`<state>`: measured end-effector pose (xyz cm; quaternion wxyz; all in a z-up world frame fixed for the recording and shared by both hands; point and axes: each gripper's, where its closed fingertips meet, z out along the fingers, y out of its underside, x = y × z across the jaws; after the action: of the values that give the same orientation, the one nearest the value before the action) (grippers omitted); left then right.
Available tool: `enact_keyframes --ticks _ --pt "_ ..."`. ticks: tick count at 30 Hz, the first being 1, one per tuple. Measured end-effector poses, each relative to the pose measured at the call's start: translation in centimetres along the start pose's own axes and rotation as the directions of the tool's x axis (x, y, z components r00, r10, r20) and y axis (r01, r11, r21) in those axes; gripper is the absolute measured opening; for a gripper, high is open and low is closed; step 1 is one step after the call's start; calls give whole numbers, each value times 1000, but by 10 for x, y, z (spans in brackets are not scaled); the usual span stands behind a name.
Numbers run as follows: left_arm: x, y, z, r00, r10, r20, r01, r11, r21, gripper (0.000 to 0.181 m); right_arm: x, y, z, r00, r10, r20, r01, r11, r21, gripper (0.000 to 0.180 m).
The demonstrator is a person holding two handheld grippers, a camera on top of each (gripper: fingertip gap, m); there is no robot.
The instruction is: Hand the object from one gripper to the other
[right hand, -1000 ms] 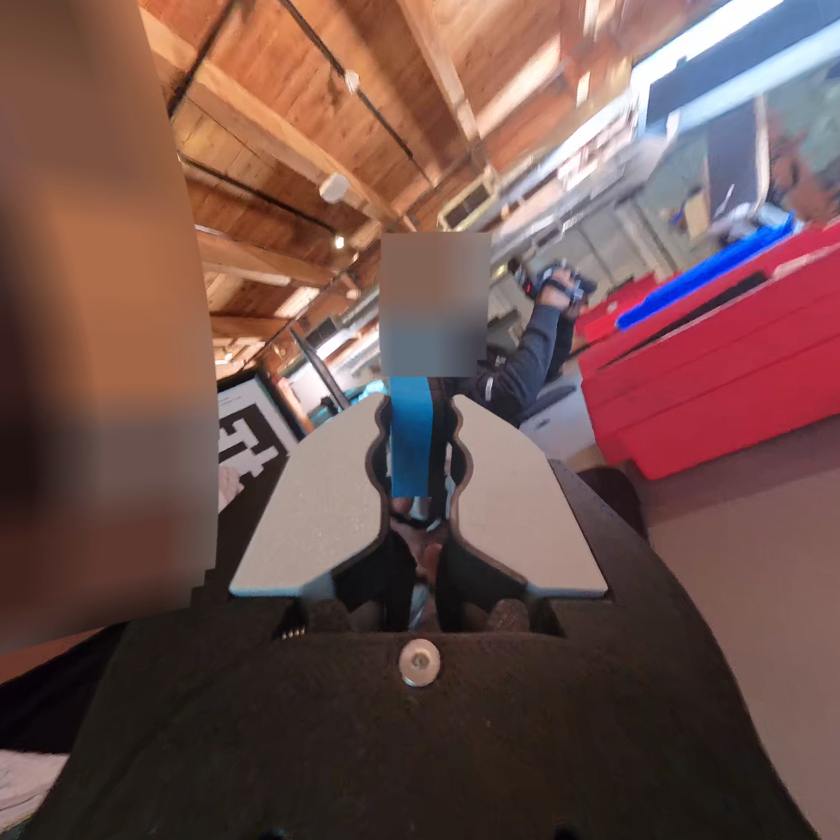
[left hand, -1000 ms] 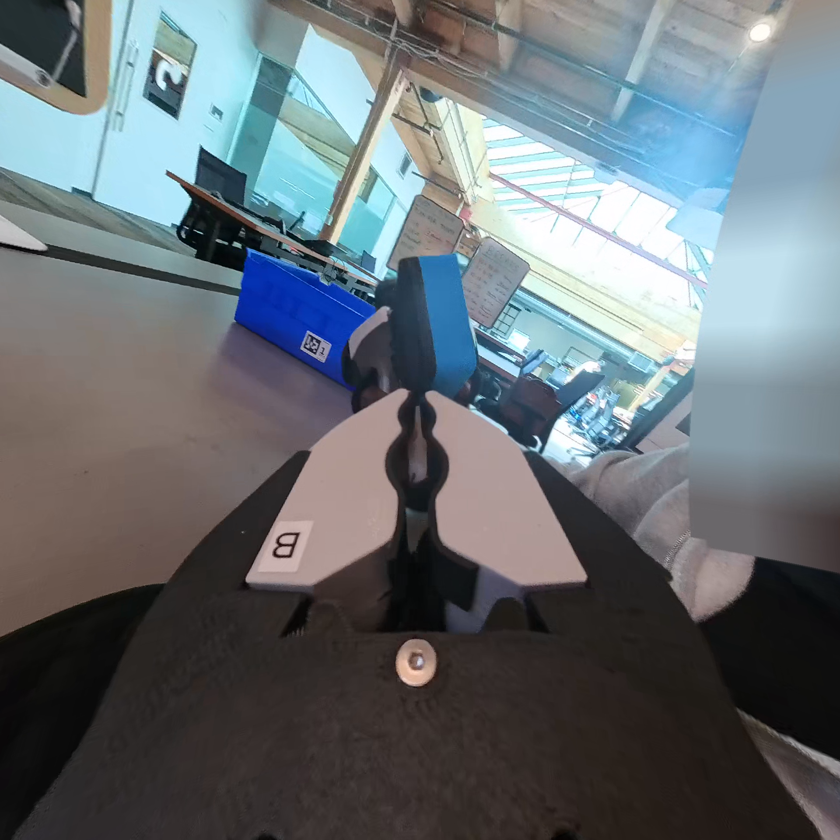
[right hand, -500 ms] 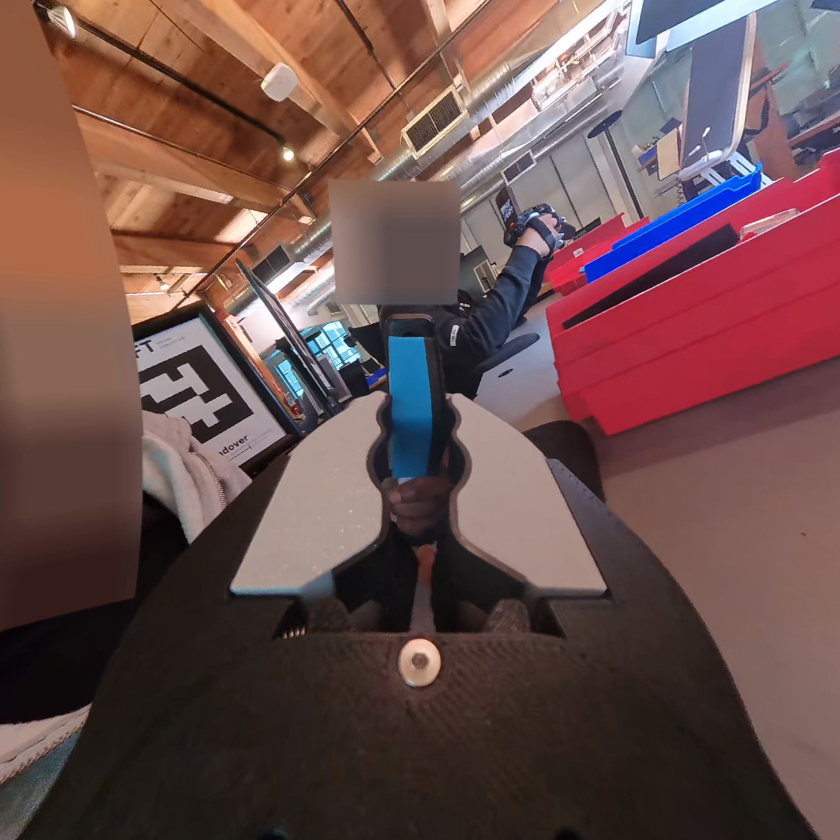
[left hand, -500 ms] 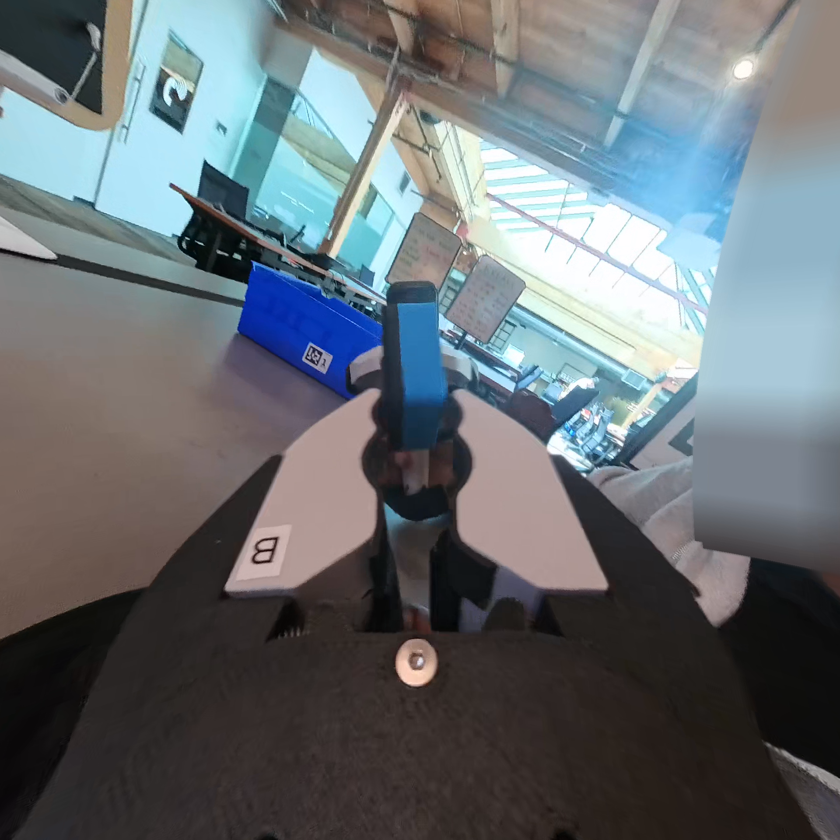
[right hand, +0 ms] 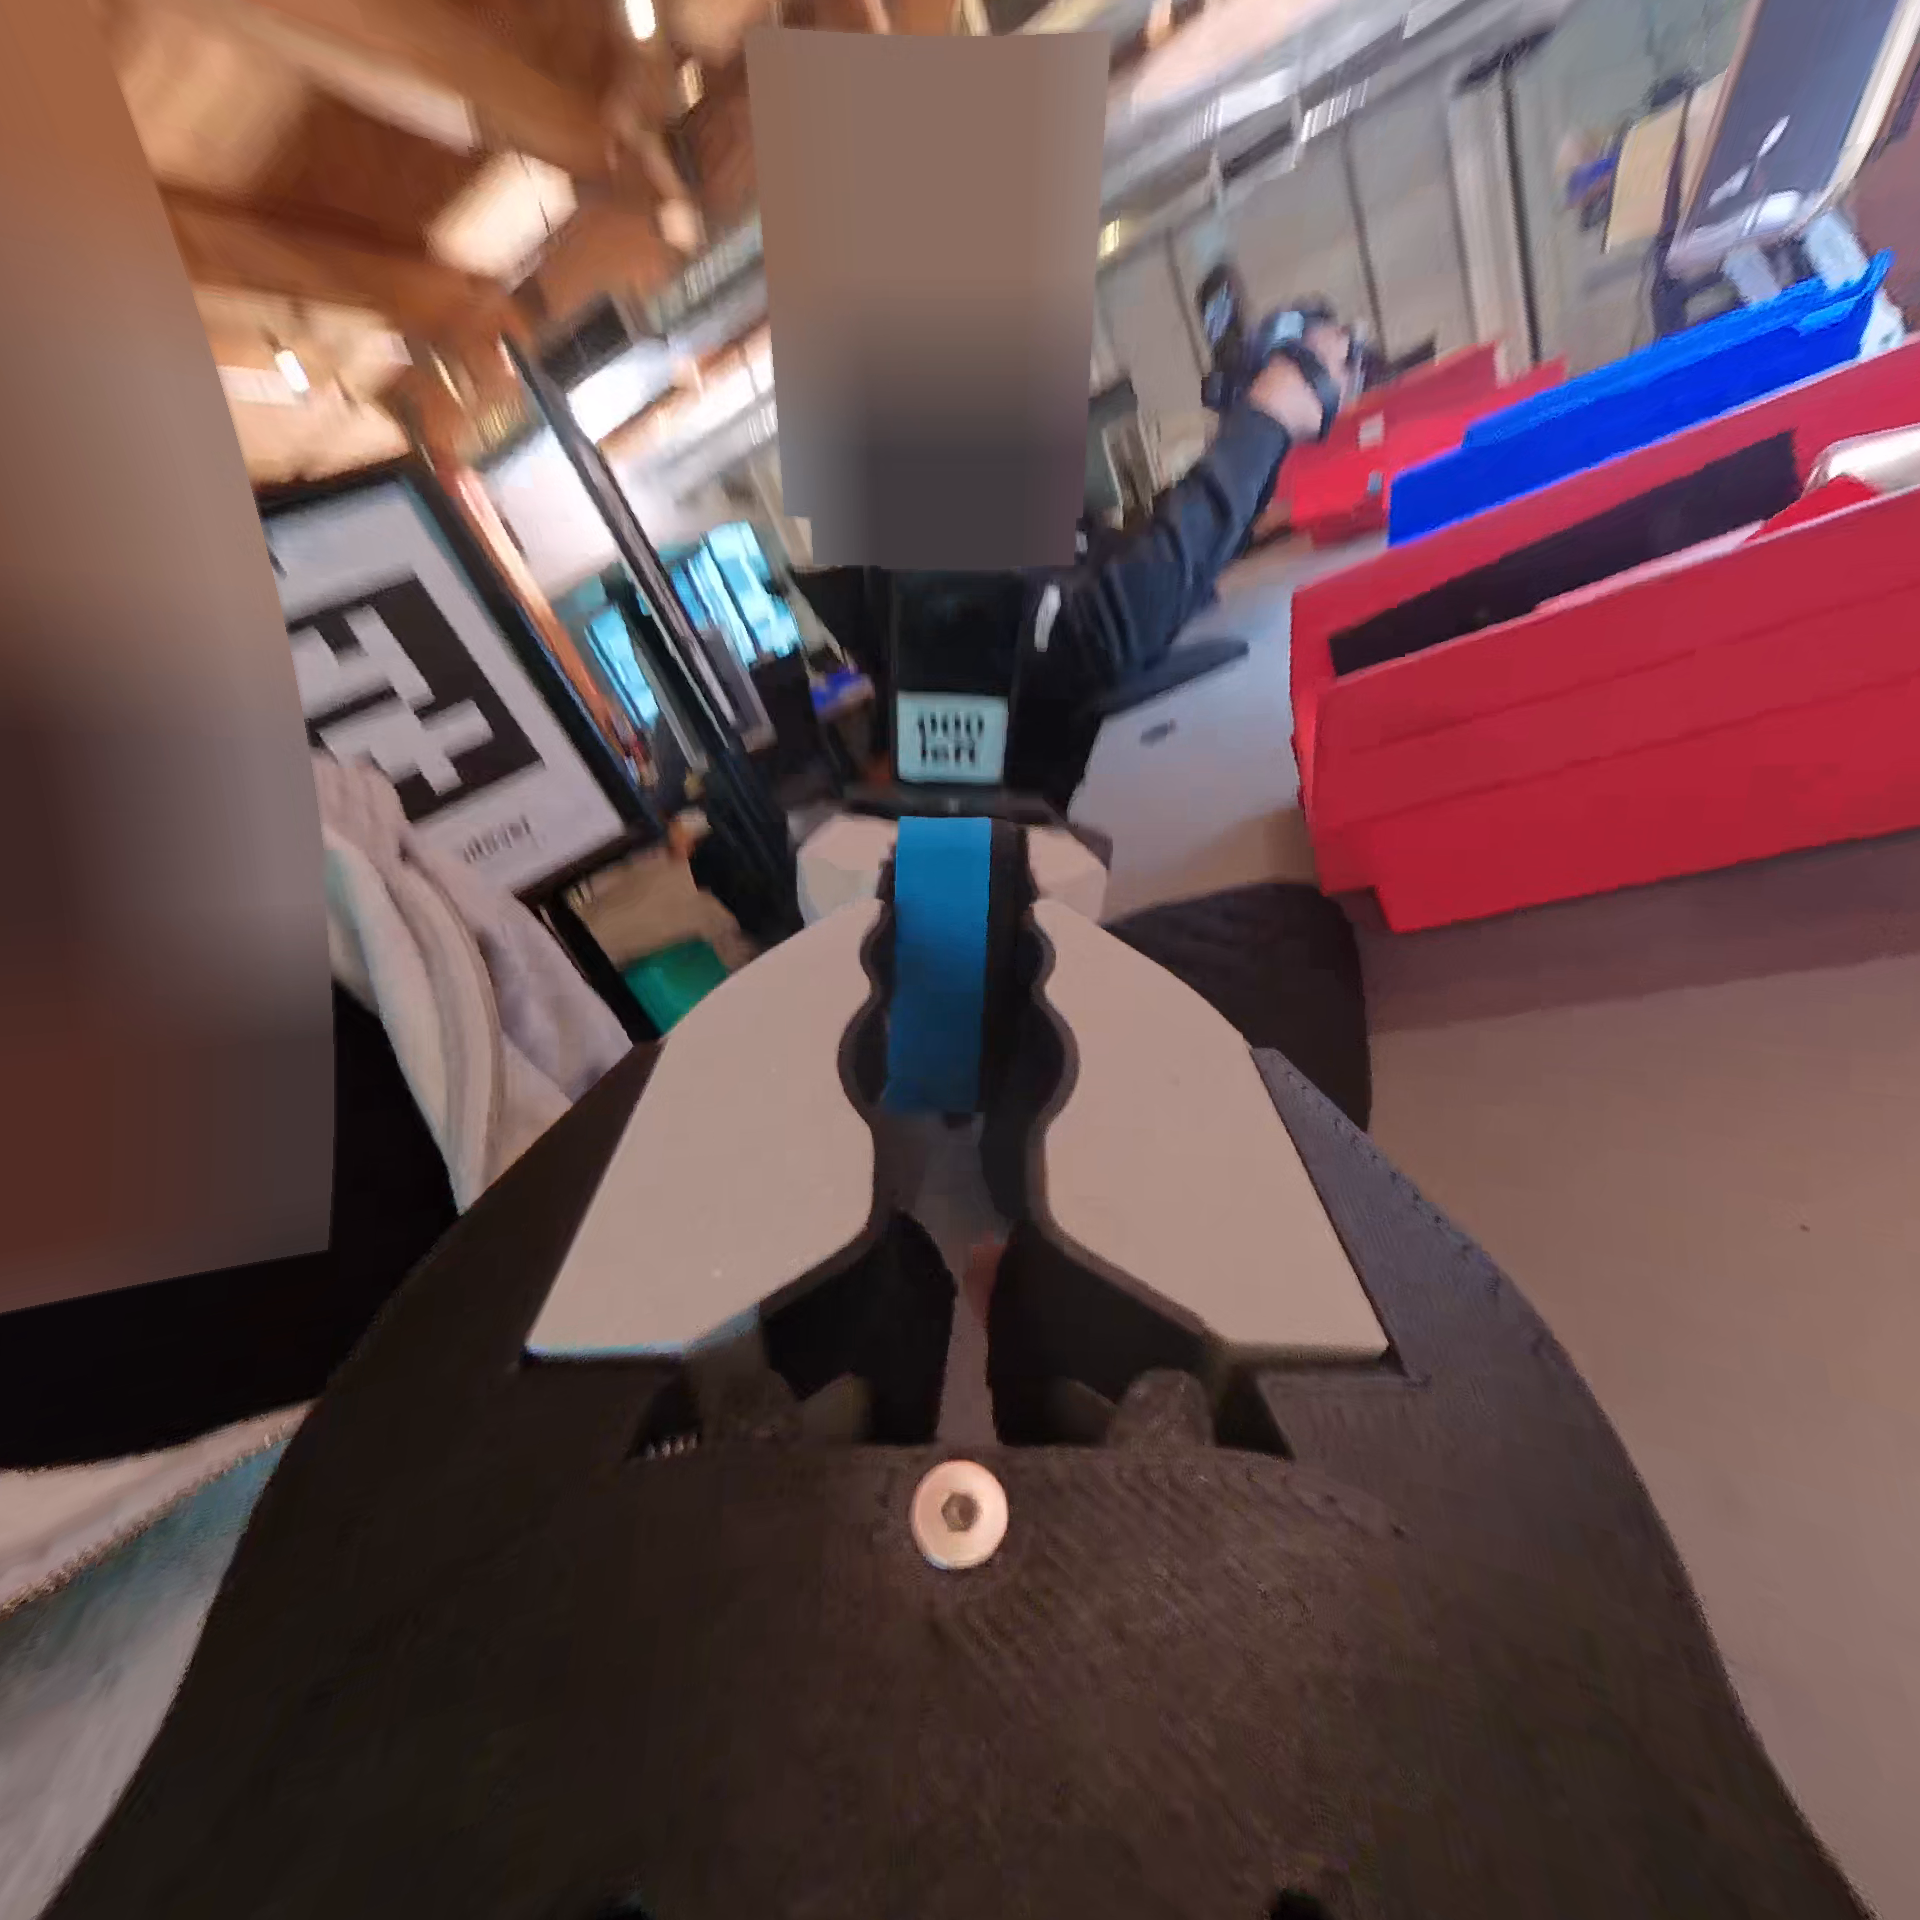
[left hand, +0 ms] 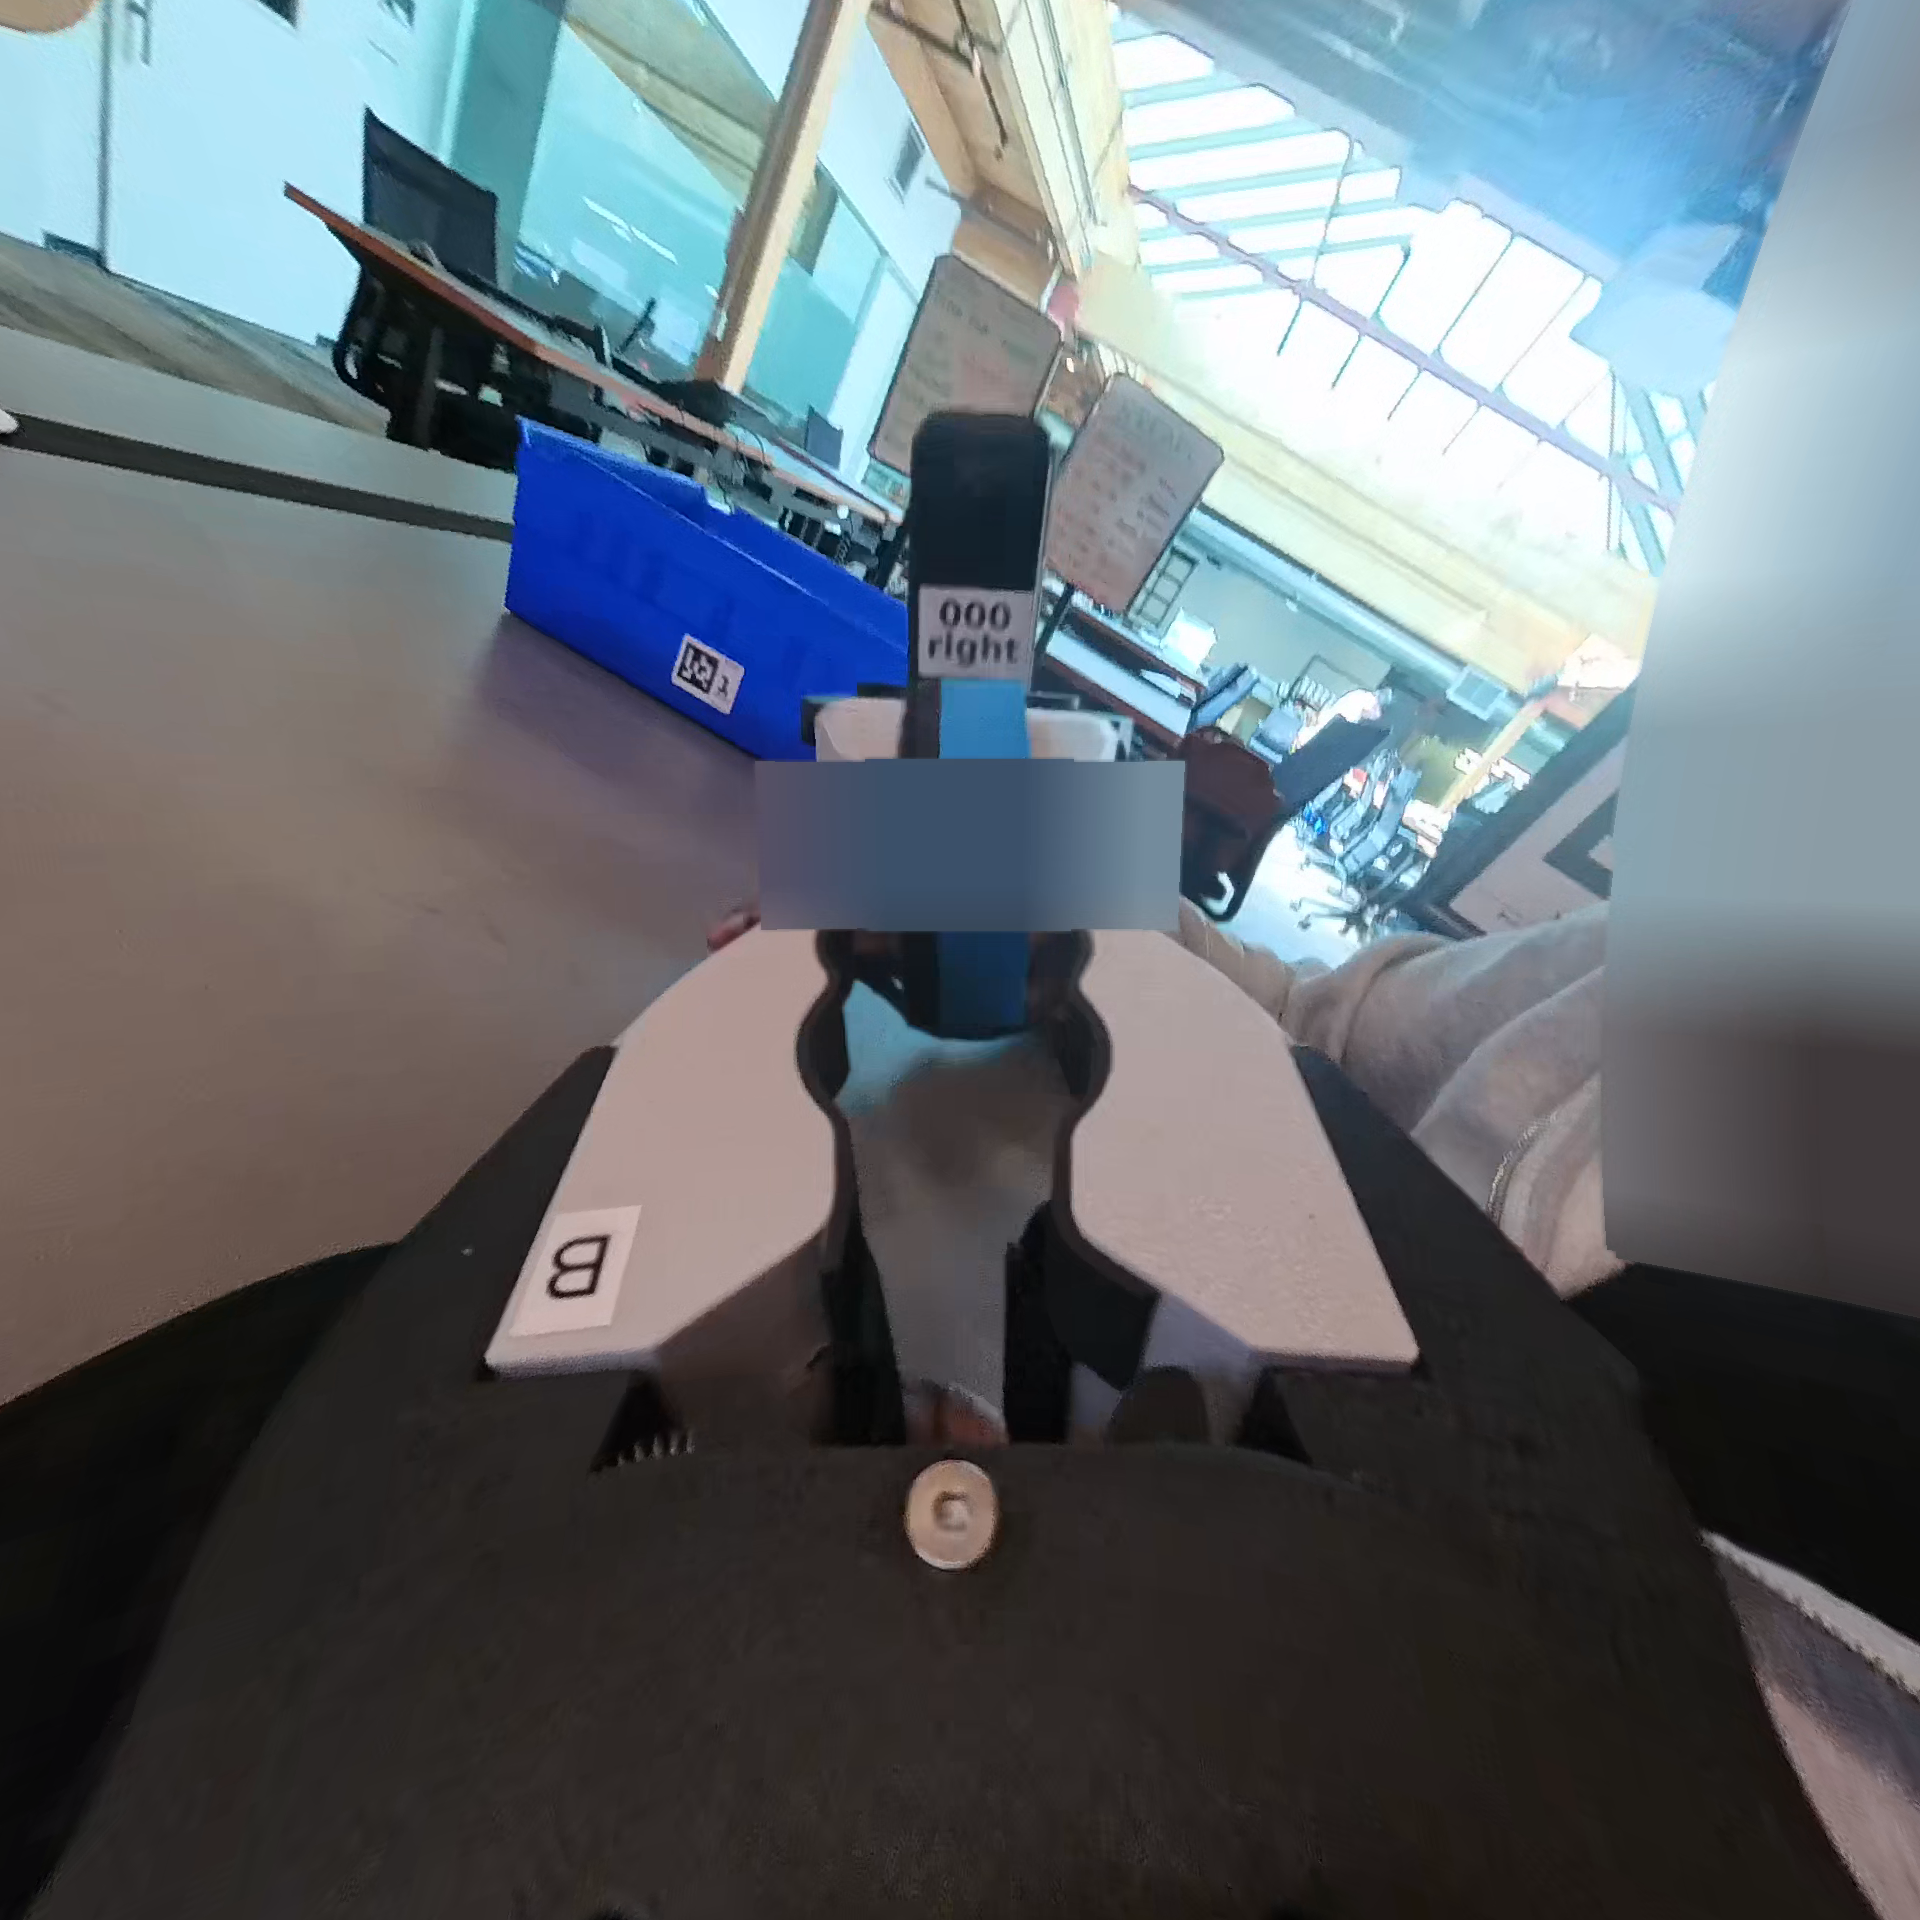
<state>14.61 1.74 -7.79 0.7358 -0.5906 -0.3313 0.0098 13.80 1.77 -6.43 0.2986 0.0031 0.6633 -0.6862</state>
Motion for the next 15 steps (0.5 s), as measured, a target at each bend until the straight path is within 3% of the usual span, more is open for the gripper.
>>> enact_keyframes --ticks 2,4,8,10,13,15 --pt "2 -2 4 999 -21 -25 22 999 30 38 3 -10 -3 998 65 20 -67 992 105 22" --pt "3 -5 4 1000 -16 -25 18 998 62 22 4 -13 -4 995 96 31 -99 984 145 22" --pt "4 1 1 1000 -3 -29 3 1000 -4 21 2 -8 -2 997 76 32 -78 993 86 24" --pt "5 12 -2 999 -8 -38 4 996 -94 22 -1 -5 -2 997 65 35 -66 997 31 46" --pt "8 18 -2 999 0 -54 -8 990 -139 22 -7 12 2 994 88 61 -82 992 -92 24" --pt "2 11 -2 1000 -3 -19 2 996 -93 22 -2 13 1 997 76 33 -72 993 -94 23"
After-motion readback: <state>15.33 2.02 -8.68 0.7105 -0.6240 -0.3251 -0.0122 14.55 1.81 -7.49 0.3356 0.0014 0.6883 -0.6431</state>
